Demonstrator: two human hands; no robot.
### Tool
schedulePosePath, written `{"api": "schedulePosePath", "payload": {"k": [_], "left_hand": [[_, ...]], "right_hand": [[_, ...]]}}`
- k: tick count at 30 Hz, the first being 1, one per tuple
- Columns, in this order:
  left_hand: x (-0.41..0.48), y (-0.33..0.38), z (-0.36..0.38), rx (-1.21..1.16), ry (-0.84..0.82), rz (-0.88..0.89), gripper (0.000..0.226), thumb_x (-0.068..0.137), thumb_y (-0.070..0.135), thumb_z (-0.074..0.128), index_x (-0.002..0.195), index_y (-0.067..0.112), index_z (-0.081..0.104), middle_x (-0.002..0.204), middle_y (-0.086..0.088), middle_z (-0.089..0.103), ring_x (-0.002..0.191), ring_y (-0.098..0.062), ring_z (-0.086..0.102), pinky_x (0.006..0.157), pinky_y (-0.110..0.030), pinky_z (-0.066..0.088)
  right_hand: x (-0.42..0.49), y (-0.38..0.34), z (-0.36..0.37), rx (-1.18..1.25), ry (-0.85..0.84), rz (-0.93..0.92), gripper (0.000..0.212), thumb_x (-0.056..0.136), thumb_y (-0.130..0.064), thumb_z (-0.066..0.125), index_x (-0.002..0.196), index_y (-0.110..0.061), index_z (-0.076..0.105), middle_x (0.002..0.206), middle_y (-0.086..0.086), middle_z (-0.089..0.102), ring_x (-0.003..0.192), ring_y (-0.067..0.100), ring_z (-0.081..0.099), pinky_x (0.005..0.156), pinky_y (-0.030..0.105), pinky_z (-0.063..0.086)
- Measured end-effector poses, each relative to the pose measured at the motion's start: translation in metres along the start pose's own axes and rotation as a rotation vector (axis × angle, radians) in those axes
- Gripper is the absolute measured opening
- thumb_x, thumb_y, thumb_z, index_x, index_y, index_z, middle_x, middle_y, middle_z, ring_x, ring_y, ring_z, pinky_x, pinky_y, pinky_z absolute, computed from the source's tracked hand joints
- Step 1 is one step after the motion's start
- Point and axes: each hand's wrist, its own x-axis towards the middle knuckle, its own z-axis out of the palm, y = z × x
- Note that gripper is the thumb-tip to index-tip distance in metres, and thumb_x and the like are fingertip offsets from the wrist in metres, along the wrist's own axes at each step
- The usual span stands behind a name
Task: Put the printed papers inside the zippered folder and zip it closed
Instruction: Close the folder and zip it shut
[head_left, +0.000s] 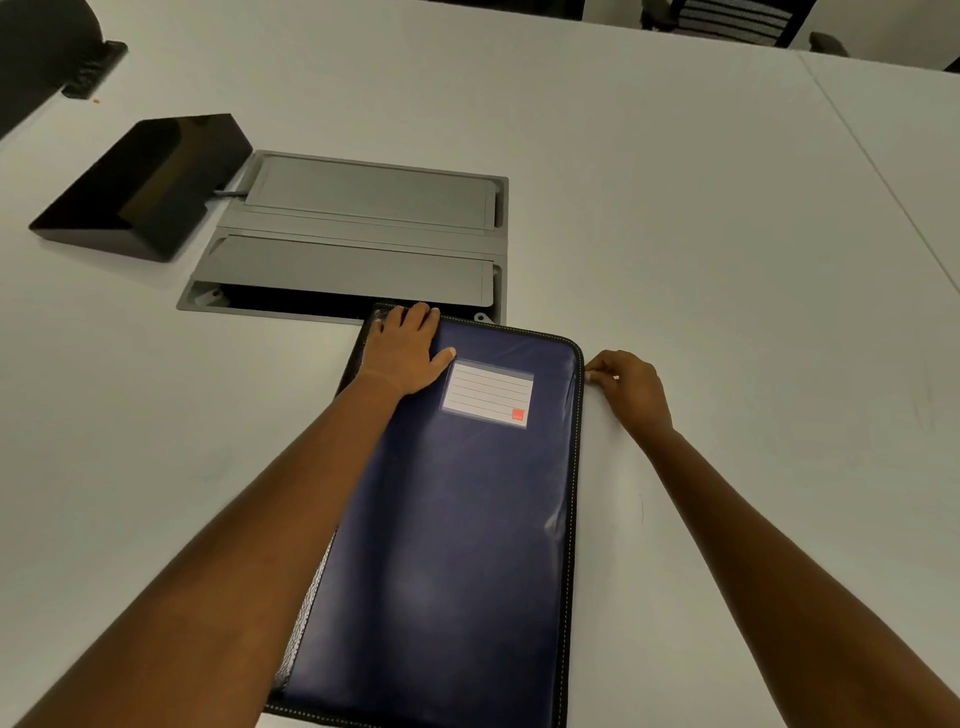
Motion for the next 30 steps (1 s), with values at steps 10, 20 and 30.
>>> {"api": "schedulePosePath", "payload": {"k": [10, 20, 30], "left_hand": [[-0.007, 0.001, 0.004, -0.033, 0.022, -0.007, 0.068, 0.091, 0.052, 0.042, 0.147, 0.020, 0.020, 0.155, -0.007, 0.018, 0.141, -0.033, 0.015, 0.116, -0.053, 0.009], [-0.030, -0.002, 0.036, -0.186, 0.093, -0.054, 0.066, 0.089, 0.052, 0.045, 0.145, 0.024, 0.023, 0.154, -0.003, 0.018, 0.144, -0.032, 0.003, 0.111, -0.063, -0.003], [-0.029, -0.003, 0.041, -0.221, 0.108, -0.047, 0.068, 0.090, 0.053, 0.043, 0.146, 0.023, 0.020, 0.156, 0.000, 0.017, 0.145, -0.030, -0.001, 0.110, -0.063, -0.006]], "right_hand": [[-0.004, -0.003, 0.000, -0.032, -0.009, 0.001, 0.012, 0.085, -0.004, 0.055, 0.086, -0.004, 0.066, 0.097, 0.016, 0.067, 0.091, 0.027, 0.058, 0.073, 0.028, 0.037], [0.003, -0.006, 0.007, -0.178, 0.031, -0.011, 0.013, 0.086, -0.006, 0.054, 0.089, -0.004, 0.066, 0.098, 0.015, 0.067, 0.089, 0.029, 0.060, 0.070, 0.027, 0.037], [0.047, -0.034, 0.009, -0.419, -0.180, -0.199, 0.016, 0.089, -0.007, 0.050, 0.093, -0.006, 0.065, 0.102, 0.013, 0.067, 0.090, 0.029, 0.061, 0.069, 0.027, 0.039]]}}
